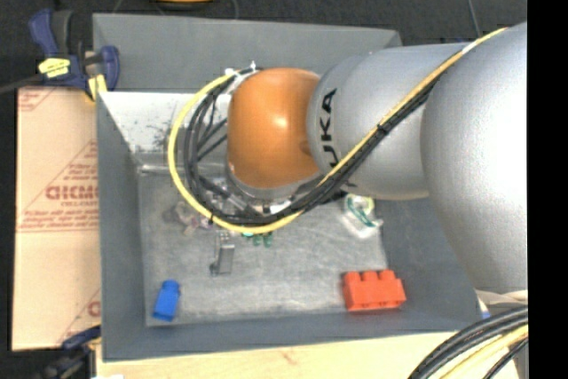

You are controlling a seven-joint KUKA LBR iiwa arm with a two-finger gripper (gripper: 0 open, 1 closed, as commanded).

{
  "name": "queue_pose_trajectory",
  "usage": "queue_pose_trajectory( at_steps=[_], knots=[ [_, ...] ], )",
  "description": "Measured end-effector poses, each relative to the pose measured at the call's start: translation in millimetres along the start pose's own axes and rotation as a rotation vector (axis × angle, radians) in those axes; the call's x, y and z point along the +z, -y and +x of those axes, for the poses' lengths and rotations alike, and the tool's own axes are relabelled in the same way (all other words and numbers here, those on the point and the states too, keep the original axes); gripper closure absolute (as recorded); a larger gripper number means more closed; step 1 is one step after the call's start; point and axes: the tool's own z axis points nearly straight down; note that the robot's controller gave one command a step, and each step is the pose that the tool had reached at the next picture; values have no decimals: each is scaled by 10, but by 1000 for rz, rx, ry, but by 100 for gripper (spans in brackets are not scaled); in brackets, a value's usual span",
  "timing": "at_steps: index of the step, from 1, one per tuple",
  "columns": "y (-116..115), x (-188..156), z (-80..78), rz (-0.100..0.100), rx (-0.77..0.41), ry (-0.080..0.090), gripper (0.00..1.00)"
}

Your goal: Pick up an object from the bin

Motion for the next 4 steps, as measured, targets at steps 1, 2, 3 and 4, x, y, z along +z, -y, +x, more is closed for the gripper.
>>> queue_pose_trajectory(
  at_steps=[1, 2, 3, 4],
  knots=[
    [188, 651, -609, 4, -145, 9, 0],
    [157, 619, -602, -1, -143, 10, 100],
    [99, -669, -659, 3, -241, 18, 100],
    [359, 306, 79, 3, -351, -4, 100]
  ],
)
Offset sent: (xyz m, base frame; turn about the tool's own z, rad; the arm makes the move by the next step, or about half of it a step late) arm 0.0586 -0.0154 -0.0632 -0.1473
